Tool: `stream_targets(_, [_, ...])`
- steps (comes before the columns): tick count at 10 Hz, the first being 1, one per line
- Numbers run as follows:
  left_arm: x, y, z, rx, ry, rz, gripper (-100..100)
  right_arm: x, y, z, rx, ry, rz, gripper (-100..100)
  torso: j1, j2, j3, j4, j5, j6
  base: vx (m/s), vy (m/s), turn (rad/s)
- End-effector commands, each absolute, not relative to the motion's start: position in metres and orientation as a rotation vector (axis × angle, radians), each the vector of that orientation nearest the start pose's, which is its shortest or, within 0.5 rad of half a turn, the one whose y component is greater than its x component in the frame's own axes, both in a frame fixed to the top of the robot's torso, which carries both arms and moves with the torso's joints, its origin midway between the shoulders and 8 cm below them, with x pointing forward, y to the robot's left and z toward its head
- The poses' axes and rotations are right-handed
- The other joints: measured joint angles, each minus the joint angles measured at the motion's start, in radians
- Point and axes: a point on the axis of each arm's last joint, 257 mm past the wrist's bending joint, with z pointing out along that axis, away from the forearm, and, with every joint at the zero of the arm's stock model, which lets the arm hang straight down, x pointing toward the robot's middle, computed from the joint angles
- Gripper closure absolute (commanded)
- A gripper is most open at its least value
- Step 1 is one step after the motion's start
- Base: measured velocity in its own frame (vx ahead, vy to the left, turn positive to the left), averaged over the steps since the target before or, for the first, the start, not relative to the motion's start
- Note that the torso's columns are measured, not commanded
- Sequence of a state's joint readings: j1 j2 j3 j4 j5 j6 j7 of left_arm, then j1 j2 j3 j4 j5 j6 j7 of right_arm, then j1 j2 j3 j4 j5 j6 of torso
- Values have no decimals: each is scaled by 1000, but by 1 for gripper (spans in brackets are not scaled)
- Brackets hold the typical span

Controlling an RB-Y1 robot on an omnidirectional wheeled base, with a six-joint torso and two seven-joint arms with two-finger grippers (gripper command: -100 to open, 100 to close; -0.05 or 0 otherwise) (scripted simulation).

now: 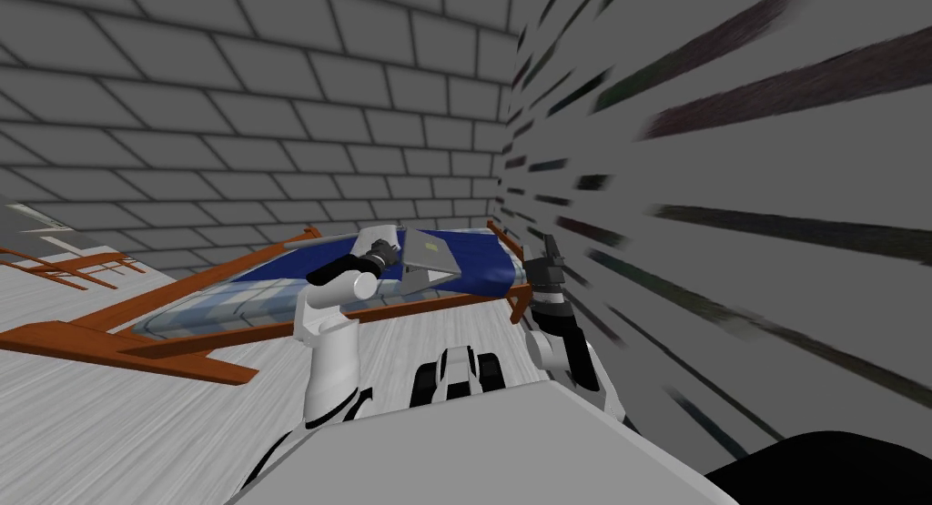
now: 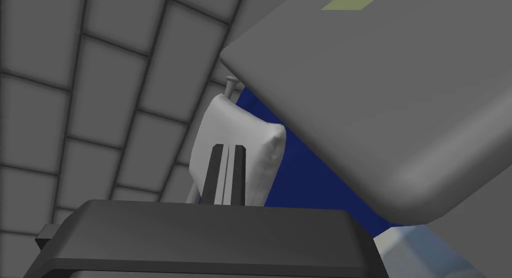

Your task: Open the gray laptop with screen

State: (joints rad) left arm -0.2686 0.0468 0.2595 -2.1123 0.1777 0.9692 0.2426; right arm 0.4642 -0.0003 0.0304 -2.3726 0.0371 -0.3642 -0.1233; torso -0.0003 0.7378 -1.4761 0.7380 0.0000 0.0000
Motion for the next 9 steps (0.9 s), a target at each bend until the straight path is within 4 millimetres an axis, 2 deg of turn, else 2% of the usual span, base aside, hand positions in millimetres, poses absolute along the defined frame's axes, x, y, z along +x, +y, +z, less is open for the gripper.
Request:
stream_targets(1, [559,277,-67,-1655,1043,-1410,100,351,-262,51,697,607,1431,0,0,0,0,0,0,0,-39,44,6])
stream_targets(2, [565,276,-79,-1693,1019,-1439,100,351,-262,51,697,607,1431,0,0,0,0,0,0,0,-32,61,14])
stream_targets(3, [556,278,-60,-1673,1033,-1424,-100,351,-262,51,697,607,1431,0,1,0,0,0,0,0,15,31,-3])
stream_targets(4, [556,278,-61,-1676,1035,-1422,-100,351,-262,51,697,607,1431,0,-1,-2,-1,0,0,0,42,-8,1])
stream_targets(9, [537,280,-33,-1675,1036,-1421,-100,351,-262,51,697,607,1431,0,1,1,0,0,0,0,38,-11,-1])
